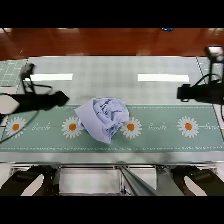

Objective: Fold the shirts.

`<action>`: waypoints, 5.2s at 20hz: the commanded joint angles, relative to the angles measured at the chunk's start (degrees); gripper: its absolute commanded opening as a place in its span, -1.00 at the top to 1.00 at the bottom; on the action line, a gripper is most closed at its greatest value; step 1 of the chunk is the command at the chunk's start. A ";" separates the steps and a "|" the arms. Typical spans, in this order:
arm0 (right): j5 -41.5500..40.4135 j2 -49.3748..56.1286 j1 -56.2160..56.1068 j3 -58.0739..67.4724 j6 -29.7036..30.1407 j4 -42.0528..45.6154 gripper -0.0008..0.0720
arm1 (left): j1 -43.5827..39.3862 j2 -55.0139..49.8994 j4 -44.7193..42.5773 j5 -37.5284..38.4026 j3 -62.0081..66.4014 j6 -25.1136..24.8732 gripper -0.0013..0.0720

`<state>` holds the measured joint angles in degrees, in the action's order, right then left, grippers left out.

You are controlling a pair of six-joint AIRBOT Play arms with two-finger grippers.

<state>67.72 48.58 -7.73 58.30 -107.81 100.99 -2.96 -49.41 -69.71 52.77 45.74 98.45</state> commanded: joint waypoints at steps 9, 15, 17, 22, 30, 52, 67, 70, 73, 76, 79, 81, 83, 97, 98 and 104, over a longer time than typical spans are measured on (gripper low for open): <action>-2.19 0.13 21.07 -20.79 16.33 -29.33 -0.15 | 8.50 -35.54 40.28 22.12 16.15 -33.24 -0.42; -2.21 0.13 21.07 -22.93 17.38 -30.21 -0.15 | -4.07 -47.12 32.81 29.03 28.22 -33.20 -0.42; -2.43 0.13 21.07 -22.97 17.46 -30.23 -0.15 | -6.99 -49.13 25.44 32.11 30.86 -31.23 -0.42; -4.42 0.83 20.76 -25.03 21.31 -39.41 -0.15 | -8.04 -50.14 18.29 36.26 32.28 -32.28 0.91; -16.22 8.50 -5.53 -26.64 18.27 -48.54 -0.15 | -0.09 -45.92 17.18 31.98 32.26 -31.69 0.91; -23.04 35.58 -20.00 -14.29 25.24 -69.68 -0.15 | 4.35 -44.13 17.88 27.74 32.26 -29.18 0.91; -15.37 26.03 -16.28 9.01 20.17 -48.89 0.91 | 8.81 -31.76 40.37 16.74 32.28 -31.06 0.91; -10.60 16.55 -9.99 23.50 17.92 -37.44 0.91 | 12.22 -21.51 49.18 12.74 33.11 -34.40 0.91; -4.76 8.74 -7.98 36.63 16.83 -27.56 0.91 | 13.97 -11.61 50.05 11.65 38.21 -35.95 0.91; 1.55 1.88 -7.98 44.96 16.55 -19.26 0.91 | 15.12 -2.86 49.11 11.76 43.67 -36.30 0.91; 6.64 -5.16 -7.98 47.80 16.61 -17.35 0.91 | 15.45 5.79 47.04 12.70 45.51 -34.71 0.91; 10.12 -8.68 -7.98 47.80 16.55 -17.38 0.91 | 15.45 10.34 46.58 17.07 45.46 -31.78 0.91; 14.29 -10.47 -7.98 47.74 16.46 -17.44 0.91 | 15.43 12.83 46.58 24.33 45.42 -28.59 0.91; 8.94 7.93 -7.98 30.38 16.81 -16.09 0.91 | 13.64 2.89 46.62 12.24 5.51 -36.74 0.91; 6.60 11.52 -7.82 30.40 17.18 -16.00 0.91 | 12.68 -0.90 46.64 8.39 6.16 -37.57 0.91; -5.05 36.24 -0.96 39.60 17.44 -23.37 0.91 | 11.23 -30.69 46.60 -2.73 27.61 -39.74 0.91</action>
<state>68.07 73.89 -11.66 93.25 -90.80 81.76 8.73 -67.02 -22.98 55.20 63.79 60.23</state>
